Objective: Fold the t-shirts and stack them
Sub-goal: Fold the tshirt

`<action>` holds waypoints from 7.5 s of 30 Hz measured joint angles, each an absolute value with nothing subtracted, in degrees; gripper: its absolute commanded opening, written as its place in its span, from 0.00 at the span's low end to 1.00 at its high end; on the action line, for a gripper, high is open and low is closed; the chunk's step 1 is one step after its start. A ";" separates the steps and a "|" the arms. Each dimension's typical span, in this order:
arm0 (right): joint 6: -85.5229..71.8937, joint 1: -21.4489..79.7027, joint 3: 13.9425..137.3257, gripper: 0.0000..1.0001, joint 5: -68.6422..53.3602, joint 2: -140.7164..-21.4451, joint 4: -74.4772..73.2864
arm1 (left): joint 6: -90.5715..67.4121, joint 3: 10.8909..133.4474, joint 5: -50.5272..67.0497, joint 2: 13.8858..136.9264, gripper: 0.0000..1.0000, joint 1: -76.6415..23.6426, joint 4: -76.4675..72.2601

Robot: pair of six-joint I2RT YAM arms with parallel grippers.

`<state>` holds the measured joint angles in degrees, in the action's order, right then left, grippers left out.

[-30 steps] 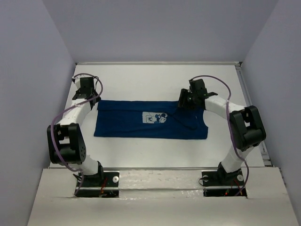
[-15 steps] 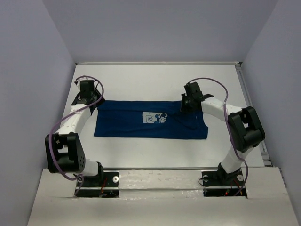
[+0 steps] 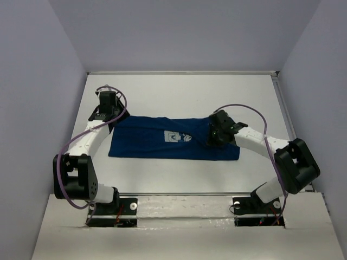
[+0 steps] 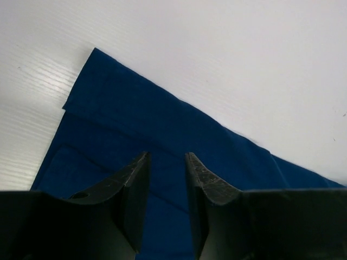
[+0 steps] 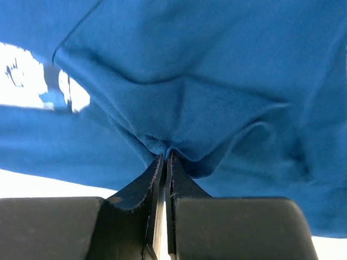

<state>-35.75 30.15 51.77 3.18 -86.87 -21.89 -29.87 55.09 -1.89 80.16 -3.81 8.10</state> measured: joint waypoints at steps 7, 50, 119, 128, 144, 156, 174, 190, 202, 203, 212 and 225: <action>-40.88 36.27 49.67 0.90 0.40 -86.06 -23.09 | -30.57 55.09 -1.32 81.80 0.32 -5.17 6.85; -25.52 36.75 64.84 0.15 -1.52 -100.73 -36.05 | -28.29 60.62 -5.02 100.16 0.30 2.52 7.35; -33.26 -3.68 66.04 0.00 -26.92 -107.07 -8.78 | -27.90 61.04 -3.22 103.02 0.00 4.08 5.32; -33.01 -3.79 69.47 0.06 -21.39 -107.07 -9.56 | -28.80 57.08 -5.06 99.85 0.00 4.71 4.75; -30.33 -3.25 64.27 0.42 -16.93 -97.38 -13.15 | -27.51 56.58 -6.79 90.89 0.55 4.99 8.01; -29.43 10.55 56.64 0.00 -12.27 -93.82 -14.11 | -28.05 56.80 -3.57 85.34 0.54 -1.98 6.09; -34.44 9.74 45.28 0.14 -3.03 -85.78 -16.10 | -29.21 61.43 -0.71 100.55 0.54 -0.54 5.04; -31.75 17.63 52.49 0.07 -5.61 -95.31 -18.41 | -28.53 63.57 -1.93 99.88 0.56 2.17 6.35; -33.61 19.62 107.39 0.38 -10.85 -135.13 -19.70 | -32.84 59.29 -1.13 66.15 0.57 -11.11 10.85; -33.93 20.38 116.55 0.57 -11.73 -140.66 -20.62 | -33.56 58.87 -1.52 62.57 0.57 -12.19 12.78; -39.22 25.89 125.01 1.00 -20.58 -138.26 -15.94 | -33.39 64.90 -6.90 53.54 0.59 -11.51 26.57; -46.11 39.46 60.47 0.55 -16.91 -88.66 5.61 | -29.02 73.60 -3.66 54.59 0.06 -12.12 28.10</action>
